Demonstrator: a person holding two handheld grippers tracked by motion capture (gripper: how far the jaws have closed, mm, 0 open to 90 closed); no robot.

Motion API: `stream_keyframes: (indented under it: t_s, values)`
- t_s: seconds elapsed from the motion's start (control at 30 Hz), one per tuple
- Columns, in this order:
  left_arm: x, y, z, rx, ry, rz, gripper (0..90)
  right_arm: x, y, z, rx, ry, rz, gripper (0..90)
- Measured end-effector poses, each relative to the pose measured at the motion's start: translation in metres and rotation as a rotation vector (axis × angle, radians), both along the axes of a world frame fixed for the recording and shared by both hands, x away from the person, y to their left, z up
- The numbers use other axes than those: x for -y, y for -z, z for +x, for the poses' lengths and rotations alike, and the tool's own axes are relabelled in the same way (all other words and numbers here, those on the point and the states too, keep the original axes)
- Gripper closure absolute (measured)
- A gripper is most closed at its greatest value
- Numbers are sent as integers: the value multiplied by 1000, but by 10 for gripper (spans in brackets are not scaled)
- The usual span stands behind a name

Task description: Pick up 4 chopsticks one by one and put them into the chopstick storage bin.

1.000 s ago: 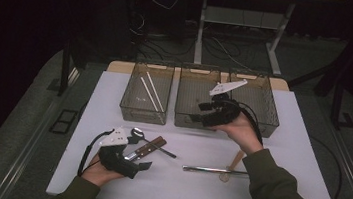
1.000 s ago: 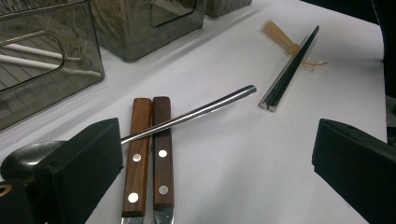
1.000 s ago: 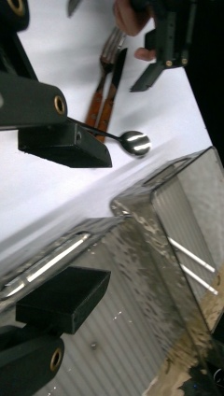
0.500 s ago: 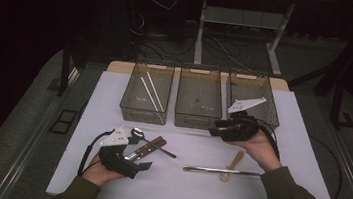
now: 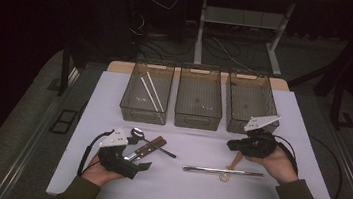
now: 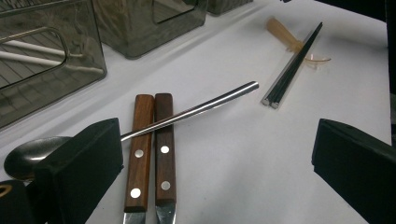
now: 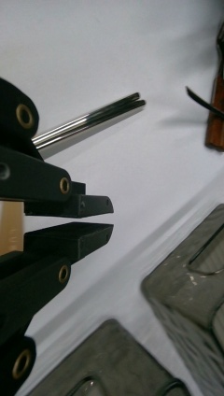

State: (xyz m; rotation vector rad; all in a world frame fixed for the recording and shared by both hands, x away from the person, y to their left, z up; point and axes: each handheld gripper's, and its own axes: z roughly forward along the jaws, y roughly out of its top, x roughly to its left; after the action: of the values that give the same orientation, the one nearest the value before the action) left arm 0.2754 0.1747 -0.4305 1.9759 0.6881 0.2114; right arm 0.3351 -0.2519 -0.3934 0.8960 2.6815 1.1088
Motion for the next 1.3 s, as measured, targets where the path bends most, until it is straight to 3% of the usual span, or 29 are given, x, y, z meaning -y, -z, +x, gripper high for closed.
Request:
stream_keyframes:
  t_s: [0.13, 0.67, 1.3]
  values:
    - [0, 0, 0, -1, -3, -1, 5, 9, 4, -5, -6, 8, -24, 898]
    - [0, 0, 0, -2, 3, 9, 6, 36, 28, -28, -64, 27, -131, 900]
    - [1, 0, 0, 0, 4, 10, 8, 45, 39, -41, -91, 28, -164, 900]
